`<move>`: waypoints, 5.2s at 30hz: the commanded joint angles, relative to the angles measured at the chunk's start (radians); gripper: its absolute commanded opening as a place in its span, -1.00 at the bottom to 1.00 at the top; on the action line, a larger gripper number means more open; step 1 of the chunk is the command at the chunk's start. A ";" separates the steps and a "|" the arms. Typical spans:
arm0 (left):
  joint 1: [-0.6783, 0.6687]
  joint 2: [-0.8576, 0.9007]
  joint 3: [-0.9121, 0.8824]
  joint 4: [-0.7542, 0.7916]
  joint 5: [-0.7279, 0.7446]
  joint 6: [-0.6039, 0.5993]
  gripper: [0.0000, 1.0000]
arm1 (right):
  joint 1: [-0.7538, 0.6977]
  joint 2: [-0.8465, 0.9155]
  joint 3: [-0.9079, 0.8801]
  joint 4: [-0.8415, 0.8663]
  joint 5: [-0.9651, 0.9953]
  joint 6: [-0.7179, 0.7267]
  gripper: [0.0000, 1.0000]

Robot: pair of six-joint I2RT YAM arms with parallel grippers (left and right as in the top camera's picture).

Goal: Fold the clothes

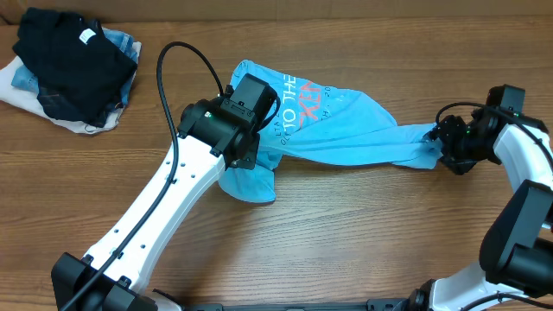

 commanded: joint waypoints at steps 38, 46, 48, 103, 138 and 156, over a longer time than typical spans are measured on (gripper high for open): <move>0.006 0.000 0.013 0.005 0.007 0.005 -0.92 | 0.040 0.028 0.035 0.293 -0.124 0.159 0.63; 0.006 0.000 0.013 0.012 0.008 0.004 -0.92 | 0.122 0.059 0.028 0.252 -0.099 0.127 0.18; 0.006 0.000 0.013 0.013 0.015 0.002 -0.92 | 0.163 0.076 0.024 0.232 -0.099 0.153 0.15; 0.006 0.000 0.013 -0.042 -0.046 0.001 -0.92 | 0.195 0.163 0.006 0.345 -0.093 0.352 -0.29; 0.020 0.000 0.013 -0.066 -0.091 -0.003 -0.92 | 0.048 0.163 0.093 0.282 -0.089 0.236 -0.24; 0.020 0.000 0.013 -0.064 -0.083 -0.007 -0.92 | 0.061 0.221 0.092 0.345 -0.074 0.218 -0.18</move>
